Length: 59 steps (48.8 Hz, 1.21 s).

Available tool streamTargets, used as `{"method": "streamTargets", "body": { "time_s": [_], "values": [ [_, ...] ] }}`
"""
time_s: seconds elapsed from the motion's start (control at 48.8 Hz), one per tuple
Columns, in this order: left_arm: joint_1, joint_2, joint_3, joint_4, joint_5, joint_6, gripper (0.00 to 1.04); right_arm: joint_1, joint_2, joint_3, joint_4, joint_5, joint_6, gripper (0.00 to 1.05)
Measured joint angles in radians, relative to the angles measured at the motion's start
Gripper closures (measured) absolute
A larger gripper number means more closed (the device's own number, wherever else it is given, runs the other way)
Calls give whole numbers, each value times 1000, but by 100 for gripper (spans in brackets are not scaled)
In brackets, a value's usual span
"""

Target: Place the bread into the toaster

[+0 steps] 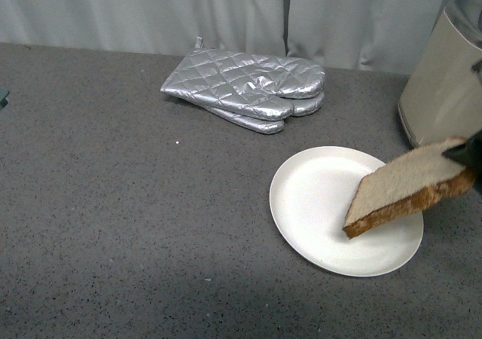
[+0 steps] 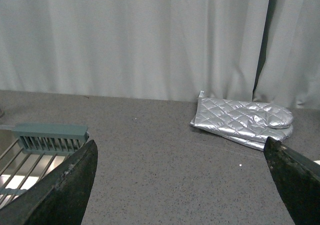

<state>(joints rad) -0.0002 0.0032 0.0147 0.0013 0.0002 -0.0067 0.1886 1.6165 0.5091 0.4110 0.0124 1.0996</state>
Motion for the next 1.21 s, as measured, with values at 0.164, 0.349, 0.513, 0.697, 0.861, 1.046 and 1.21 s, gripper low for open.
{"method": "streamTargets", "body": {
  "time_s": [0.164,0.349,0.513,0.697,0.861,1.046,1.21],
  "values": [
    [0,0,0,0,0,0,7,-17,-175,179,-179,19,78,102],
    [0,0,0,0,0,0,7,-77,-249,335,-335,141,119,102],
    [0,0,0,0,0,0,7,-187,-267,432,-441,365,153,102],
    [0,0,0,0,0,0,7,-283,-222,453,-512,434,204,102],
    [0,0,0,0,0,0,7,-327,-166,457,-527,435,240,102],
    [0,0,0,0,0,0,7,-336,-137,486,-533,434,256,102],
    [0,0,0,0,0,0,7,-331,-103,523,-557,439,278,102]
  ]
}}
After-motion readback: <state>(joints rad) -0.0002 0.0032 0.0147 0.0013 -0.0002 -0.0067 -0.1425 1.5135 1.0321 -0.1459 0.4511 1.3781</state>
